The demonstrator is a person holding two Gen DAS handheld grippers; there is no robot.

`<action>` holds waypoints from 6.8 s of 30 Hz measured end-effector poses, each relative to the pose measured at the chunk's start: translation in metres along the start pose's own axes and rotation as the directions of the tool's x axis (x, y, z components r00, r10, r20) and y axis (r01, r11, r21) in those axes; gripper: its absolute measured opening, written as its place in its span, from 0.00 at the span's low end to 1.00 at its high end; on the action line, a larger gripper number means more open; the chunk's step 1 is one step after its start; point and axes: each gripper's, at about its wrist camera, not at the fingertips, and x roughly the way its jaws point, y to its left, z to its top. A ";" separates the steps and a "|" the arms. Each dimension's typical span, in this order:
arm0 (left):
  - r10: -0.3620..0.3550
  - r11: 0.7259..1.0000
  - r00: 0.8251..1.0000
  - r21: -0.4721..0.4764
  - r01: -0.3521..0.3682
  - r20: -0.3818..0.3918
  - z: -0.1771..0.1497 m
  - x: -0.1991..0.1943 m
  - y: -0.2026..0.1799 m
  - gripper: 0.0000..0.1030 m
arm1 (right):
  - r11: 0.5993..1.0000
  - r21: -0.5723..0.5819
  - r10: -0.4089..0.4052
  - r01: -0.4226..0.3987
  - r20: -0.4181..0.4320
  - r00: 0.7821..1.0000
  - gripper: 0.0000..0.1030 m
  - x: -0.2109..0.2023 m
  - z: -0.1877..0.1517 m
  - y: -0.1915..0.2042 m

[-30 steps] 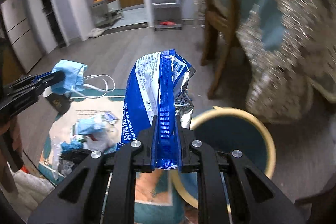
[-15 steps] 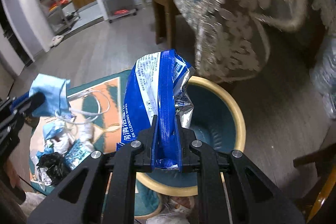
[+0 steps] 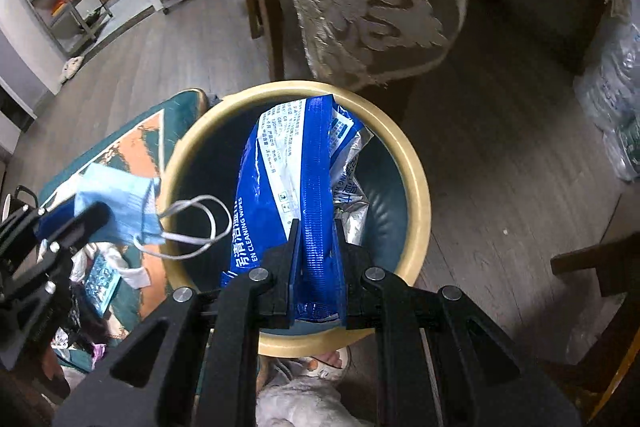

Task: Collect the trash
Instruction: 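Carry the wipe packet and mask over the yellow-rimmed bucket with both tools, then open the right tool to drop the packet while the left tool drops the mask, then move both tools back over the trash pile, then grasp the clear plastic bag with the left tool while the right tool grasps the black bag, then carry the clear bag and black bag over the bucket with both tools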

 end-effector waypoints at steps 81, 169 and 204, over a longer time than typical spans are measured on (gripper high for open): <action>-0.051 0.993 0.998 -0.108 0.055 0.038 -0.015 -0.012 0.035 0.69 | 0.997 0.009 0.070 -0.070 0.065 0.995 0.51 -0.017 0.006 0.026; 0.407 0.800 0.913 -0.474 -0.367 -0.020 -0.168 -0.163 0.192 0.27 | 0.887 -0.196 0.418 -0.418 -0.041 0.907 0.03 -0.022 -0.071 0.261; 0.360 0.836 0.928 -0.473 -0.278 0.092 -0.131 -0.168 0.175 0.27 | 0.911 -0.222 0.369 -0.348 0.065 0.927 0.10 -0.047 -0.060 0.228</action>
